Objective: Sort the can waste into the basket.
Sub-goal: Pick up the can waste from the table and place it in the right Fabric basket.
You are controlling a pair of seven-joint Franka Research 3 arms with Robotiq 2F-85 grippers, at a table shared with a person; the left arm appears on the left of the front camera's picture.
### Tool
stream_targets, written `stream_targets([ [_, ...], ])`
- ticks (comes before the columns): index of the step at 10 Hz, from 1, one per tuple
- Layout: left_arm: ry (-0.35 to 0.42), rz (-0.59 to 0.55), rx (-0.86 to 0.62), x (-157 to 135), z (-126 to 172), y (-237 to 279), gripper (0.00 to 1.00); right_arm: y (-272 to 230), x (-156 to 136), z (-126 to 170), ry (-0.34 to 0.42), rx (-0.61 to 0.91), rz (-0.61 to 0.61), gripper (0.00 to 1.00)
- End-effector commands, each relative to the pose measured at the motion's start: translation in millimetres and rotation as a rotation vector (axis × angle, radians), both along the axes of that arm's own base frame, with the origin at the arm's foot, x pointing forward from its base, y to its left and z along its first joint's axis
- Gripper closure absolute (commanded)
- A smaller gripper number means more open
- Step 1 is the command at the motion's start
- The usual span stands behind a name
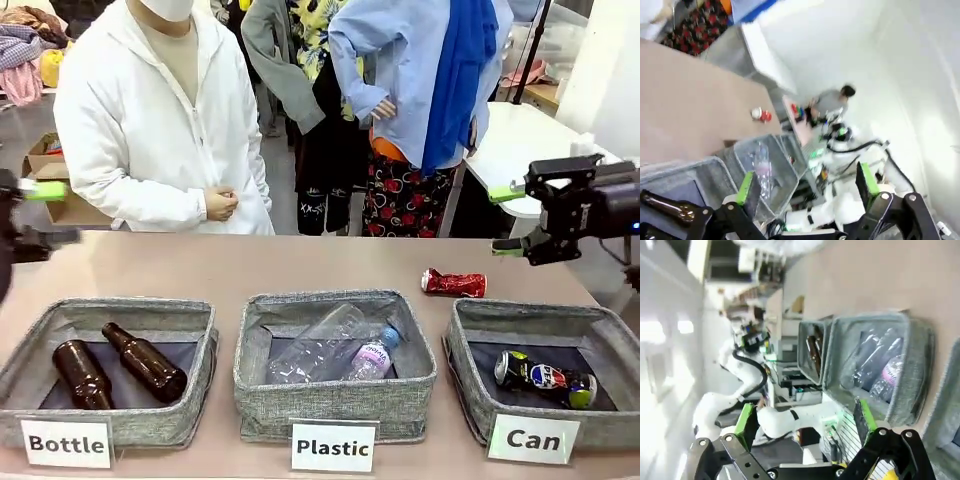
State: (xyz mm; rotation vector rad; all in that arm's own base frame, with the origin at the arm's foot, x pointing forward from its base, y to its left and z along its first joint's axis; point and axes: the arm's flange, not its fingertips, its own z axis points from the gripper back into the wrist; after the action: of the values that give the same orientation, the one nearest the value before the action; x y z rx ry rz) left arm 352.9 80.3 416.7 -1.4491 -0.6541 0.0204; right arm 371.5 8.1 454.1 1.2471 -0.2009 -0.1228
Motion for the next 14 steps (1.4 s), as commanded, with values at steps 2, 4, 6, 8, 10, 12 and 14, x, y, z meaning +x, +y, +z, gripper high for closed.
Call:
stream_targets([
  [2,0.001,-0.081,0.081,3.4,8.5,-39.9,0.00,0.0,0.0,0.0,0.000,0.000,0.000,0.00],
  [4,0.001,-0.081,0.081,3.4,8.5,-39.9,0.00,0.0,0.0,0.0,0.000,0.000,0.000,0.00],
  [6,0.001,-0.081,0.081,3.4,8.5,-39.9,0.00,0.0,0.0,0.0,0.000,0.000,0.000,0.00],
  [8,0.001,-0.081,0.081,3.4,8.5,-39.9,0.00,0.0,0.0,0.0,0.000,0.000,0.000,0.00],
  [10,0.001,-0.081,0.081,3.4,8.5,-39.9,0.00,0.0,0.0,0.0,0.000,0.000,0.000,0.00],
  [12,0.001,-0.081,0.081,3.4,8.5,-39.9,0.00,0.0,0.0,0.0,0.000,0.000,0.000,0.00],
  [14,0.001,-0.081,0.081,3.4,8.5,-39.9,0.00,-0.2,-0.4,-1.1,-0.002,-0.016,0.003,0.00],
])
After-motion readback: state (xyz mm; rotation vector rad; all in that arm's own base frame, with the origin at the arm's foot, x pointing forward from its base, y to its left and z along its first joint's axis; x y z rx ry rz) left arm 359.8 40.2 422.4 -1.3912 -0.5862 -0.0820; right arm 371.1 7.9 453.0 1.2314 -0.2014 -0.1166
